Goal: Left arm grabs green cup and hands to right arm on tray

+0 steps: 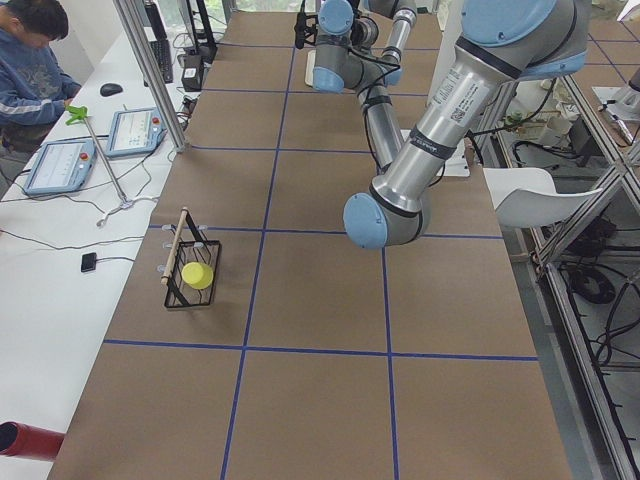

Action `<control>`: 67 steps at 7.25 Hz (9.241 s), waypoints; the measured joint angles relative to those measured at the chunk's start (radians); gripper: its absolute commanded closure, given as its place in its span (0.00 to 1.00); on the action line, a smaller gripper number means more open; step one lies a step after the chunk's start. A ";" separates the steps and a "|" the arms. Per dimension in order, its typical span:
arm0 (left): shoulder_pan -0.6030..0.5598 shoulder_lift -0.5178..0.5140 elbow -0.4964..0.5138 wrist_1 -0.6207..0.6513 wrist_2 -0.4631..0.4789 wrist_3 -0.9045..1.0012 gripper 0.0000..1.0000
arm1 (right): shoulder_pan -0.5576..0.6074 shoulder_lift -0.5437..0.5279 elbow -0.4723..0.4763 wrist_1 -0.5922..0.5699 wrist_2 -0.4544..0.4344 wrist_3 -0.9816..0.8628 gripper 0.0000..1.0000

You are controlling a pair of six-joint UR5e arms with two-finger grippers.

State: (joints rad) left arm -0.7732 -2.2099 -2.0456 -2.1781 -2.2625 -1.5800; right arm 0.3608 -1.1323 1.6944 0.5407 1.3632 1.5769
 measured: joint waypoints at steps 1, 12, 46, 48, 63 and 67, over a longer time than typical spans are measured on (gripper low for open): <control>0.006 -0.003 0.000 0.000 0.000 0.000 0.90 | 0.000 0.002 0.000 0.000 -0.002 0.000 0.02; 0.020 -0.010 -0.011 -0.009 -0.021 -0.007 0.87 | -0.002 0.020 -0.001 -0.004 -0.012 0.000 0.49; -0.689 0.571 0.129 0.770 0.037 1.729 0.00 | 0.677 -0.251 0.608 -2.421 0.749 -0.937 1.00; -0.758 0.592 0.188 0.873 -0.005 1.755 0.00 | 0.678 -0.361 0.638 -2.373 0.770 -1.003 1.00; -0.827 0.846 0.191 0.619 -0.072 1.658 0.00 | 0.542 -0.607 0.210 -1.609 0.656 -0.922 0.00; -0.825 0.845 0.202 0.619 -0.072 1.657 0.00 | 0.721 -0.565 0.270 -1.736 0.839 -1.016 0.00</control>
State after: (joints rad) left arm -1.5985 -1.3652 -1.8436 -1.5588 -2.3347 0.0769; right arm 1.0819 -1.6978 1.9648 -1.1948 2.2017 0.5611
